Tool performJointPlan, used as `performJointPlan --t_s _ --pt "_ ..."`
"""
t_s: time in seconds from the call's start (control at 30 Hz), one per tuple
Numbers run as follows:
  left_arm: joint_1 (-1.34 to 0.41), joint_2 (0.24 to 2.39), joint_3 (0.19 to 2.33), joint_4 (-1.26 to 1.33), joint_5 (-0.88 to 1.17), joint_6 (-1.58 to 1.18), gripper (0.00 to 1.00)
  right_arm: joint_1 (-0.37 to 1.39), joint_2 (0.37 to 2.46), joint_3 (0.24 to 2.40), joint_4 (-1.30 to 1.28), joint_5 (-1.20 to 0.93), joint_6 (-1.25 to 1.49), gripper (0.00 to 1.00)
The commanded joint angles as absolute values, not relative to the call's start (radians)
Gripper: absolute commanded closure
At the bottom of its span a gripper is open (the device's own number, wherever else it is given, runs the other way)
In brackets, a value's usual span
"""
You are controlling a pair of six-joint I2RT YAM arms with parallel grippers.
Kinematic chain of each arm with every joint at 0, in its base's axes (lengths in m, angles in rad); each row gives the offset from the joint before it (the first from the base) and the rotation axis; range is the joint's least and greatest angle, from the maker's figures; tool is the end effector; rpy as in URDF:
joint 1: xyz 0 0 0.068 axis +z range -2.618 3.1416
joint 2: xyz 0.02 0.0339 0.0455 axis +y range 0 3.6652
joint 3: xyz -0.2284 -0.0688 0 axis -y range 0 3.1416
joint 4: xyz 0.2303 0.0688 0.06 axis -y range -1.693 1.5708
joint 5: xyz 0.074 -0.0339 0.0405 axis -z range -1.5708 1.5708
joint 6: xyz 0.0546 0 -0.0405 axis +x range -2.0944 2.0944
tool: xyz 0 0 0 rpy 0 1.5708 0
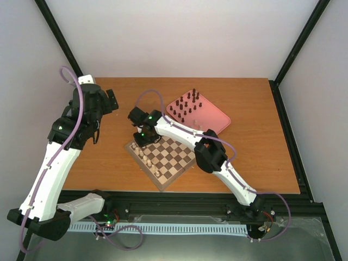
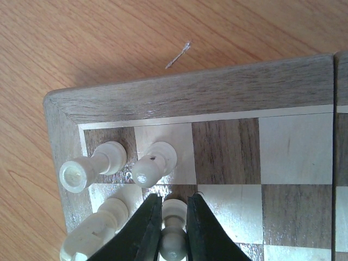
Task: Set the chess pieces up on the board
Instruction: Place the chess piece on the chessboard.
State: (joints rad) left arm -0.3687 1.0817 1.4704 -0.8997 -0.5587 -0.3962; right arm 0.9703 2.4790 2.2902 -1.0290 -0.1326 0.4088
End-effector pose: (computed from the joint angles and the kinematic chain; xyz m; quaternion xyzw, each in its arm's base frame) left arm 0.2045 -0.0480 0.3991 -0.1508 0.8274 0.0394 0.5395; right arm 0.2663 0.4016 0.1495 -0.2834 0.9406 0.1618 0.0937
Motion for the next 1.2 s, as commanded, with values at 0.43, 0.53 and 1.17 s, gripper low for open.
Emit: performJointPlan --t_s 0.43,0.53,1.17 --pt "-0.376 1.102 1.490 -0.896 -0.570 -0.383 0.00 0.979 2.407 2.312 -1.050 -0.138 0.392 0.83" --pt "-0.376 1.106 1.488 -0.895 -0.570 -0.385 0.00 0.979 2.395 2.311 -1.055 -0.141 0.388 0.83" --pt "-0.376 1.110 1.485 -0.893 -0.569 -0.380 0.00 0.986 2.435 2.315 -1.039 -0.157 0.384 0.83"
